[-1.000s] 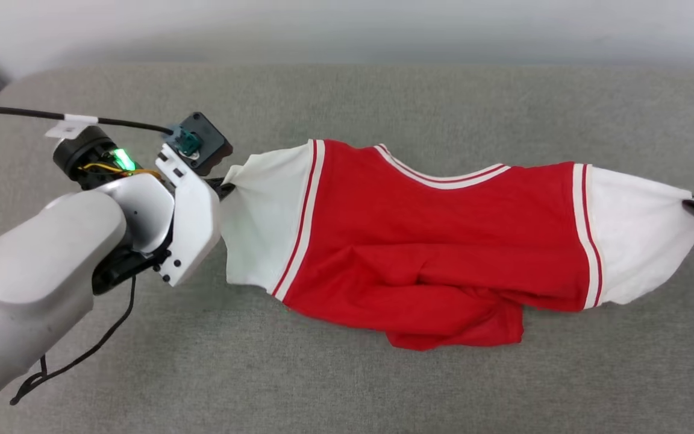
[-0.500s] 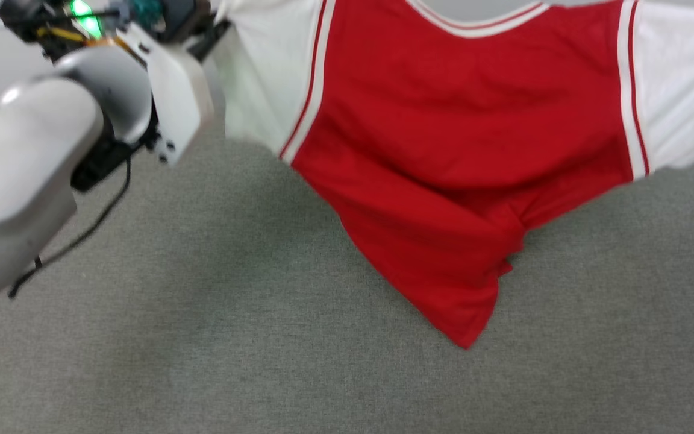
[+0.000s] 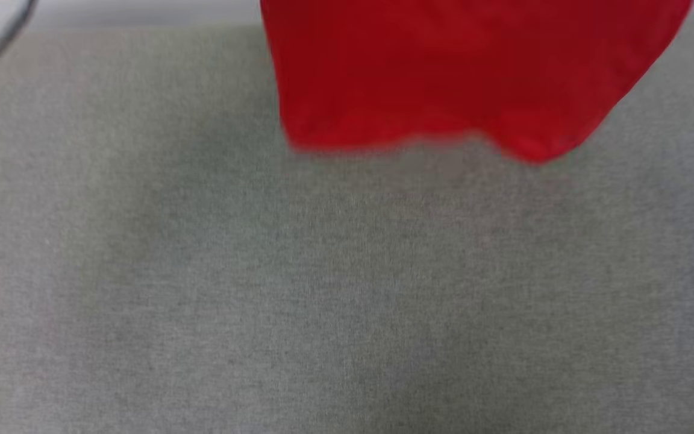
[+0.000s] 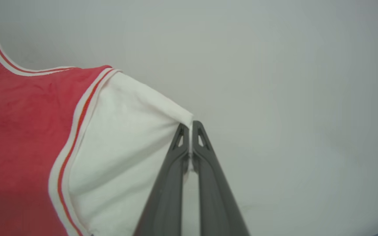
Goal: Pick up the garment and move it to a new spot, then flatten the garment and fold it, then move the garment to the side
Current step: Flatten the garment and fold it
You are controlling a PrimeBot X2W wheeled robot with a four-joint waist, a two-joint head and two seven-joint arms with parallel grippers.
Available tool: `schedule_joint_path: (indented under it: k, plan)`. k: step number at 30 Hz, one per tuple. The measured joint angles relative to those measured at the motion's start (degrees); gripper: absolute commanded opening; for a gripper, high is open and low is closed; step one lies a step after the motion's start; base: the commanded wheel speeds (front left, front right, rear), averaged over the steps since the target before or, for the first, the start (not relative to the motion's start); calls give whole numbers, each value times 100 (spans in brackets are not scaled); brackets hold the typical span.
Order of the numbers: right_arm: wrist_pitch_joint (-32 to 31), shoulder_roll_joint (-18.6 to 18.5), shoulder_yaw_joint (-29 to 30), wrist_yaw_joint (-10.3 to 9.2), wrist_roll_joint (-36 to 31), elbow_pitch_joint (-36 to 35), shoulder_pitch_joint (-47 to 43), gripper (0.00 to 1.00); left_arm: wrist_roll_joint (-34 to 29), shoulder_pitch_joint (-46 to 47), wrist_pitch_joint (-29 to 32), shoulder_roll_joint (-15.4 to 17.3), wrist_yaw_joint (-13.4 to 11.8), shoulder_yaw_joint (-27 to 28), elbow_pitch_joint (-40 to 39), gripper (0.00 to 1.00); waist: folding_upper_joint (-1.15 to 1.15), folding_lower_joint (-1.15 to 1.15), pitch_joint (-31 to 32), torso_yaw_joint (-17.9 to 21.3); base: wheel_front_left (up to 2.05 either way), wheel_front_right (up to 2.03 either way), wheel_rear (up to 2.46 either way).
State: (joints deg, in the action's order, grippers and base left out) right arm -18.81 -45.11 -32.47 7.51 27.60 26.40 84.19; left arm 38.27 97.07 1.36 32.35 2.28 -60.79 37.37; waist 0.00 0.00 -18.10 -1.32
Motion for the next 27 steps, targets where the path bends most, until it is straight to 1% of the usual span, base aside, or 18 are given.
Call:
schedule_joint_path:
  k: [1,7,12,16,20,23,27]
  plan:
    - [45,48,8,1,-122,103,203,0,-21,147,-71,-35,-21,41,109,0,0,0,-90,-7,0,0,0]
    - [356,339,5,1,-536,680,1244,0,-96,910,-355,-169,58,216,622,0,0,0,-544,-59,0,0,0]
    - [645,545,-131,0,-662,1073,1691,0,-25,1172,-568,-283,136,342,958,0,0,0,-795,-118,0,0,0]
    - [780,660,-369,1,-632,1304,1724,0,62,1154,-733,-293,226,355,1240,0,0,1,-964,-150,0,0,0]
    - [913,689,-708,0,-548,1432,1655,0,156,1012,-921,-361,328,343,1444,0,0,1,-1141,-180,0,0,0]
    - [1092,749,-859,1,-378,1584,1342,0,271,647,-1101,-445,357,321,1633,0,0,1,-1248,-205,0,0,0]
    - [1360,853,-1209,1,-151,1664,754,0,342,48,-1327,-494,412,209,1809,0,0,1,-1260,-213,0,0,0]
